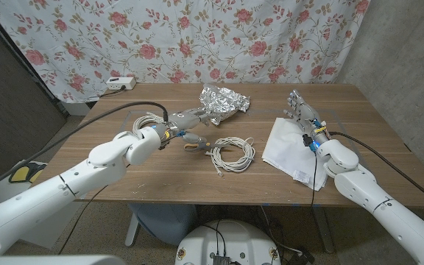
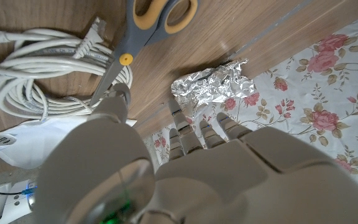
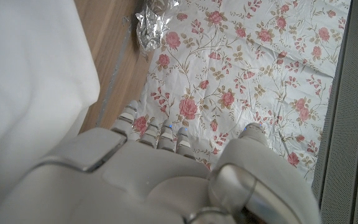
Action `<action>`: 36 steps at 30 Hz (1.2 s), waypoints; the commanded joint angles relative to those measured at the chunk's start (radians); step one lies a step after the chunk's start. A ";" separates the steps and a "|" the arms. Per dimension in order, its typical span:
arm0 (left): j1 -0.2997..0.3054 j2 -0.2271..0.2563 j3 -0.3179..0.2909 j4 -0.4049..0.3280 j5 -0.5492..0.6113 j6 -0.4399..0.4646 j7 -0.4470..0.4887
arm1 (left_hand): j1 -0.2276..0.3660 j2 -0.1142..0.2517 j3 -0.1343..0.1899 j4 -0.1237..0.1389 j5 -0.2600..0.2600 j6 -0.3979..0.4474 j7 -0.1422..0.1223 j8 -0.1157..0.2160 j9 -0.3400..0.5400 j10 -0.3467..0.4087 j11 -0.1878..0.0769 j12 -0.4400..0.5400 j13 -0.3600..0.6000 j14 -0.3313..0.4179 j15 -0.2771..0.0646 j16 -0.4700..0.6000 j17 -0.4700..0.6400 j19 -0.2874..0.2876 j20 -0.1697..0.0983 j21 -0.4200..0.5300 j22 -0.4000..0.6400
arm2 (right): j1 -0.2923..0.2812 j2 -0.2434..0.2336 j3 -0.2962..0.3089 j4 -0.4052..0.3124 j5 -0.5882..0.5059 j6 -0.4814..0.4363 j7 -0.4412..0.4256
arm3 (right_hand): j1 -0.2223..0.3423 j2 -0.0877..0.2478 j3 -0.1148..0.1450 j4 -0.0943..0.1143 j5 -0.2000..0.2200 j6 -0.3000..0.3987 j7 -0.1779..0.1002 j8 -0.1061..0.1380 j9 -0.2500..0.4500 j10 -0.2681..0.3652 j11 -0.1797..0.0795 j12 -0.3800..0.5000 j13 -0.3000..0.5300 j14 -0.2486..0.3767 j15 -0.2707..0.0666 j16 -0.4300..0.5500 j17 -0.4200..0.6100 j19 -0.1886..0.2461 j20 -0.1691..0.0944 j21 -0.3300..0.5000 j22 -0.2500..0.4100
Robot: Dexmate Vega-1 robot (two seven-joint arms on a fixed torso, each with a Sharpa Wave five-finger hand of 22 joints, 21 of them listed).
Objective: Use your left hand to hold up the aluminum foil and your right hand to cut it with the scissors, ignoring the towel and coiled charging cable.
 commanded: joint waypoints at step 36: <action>0.002 -0.010 0.028 0.023 0.042 -0.013 -0.019 | 0.014 0.003 -0.011 0.005 -0.002 -0.023 -0.005 -0.030 0.001 0.022 -0.006 0.003 0.014 0.030 -0.009 0.008 0.002 0.008 -0.004 -0.001 0.002 | 0.002 0.006 -0.006 0.012 0.002 -0.002 0.000 | 0.013 0.002 0.009 -0.014 -0.004 -0.007 -0.005 0.002 0.005 -0.004 0.005 0.004 0.004 -0.011 0.001 0.008 0.003 -0.005 -0.001 0.005 0.004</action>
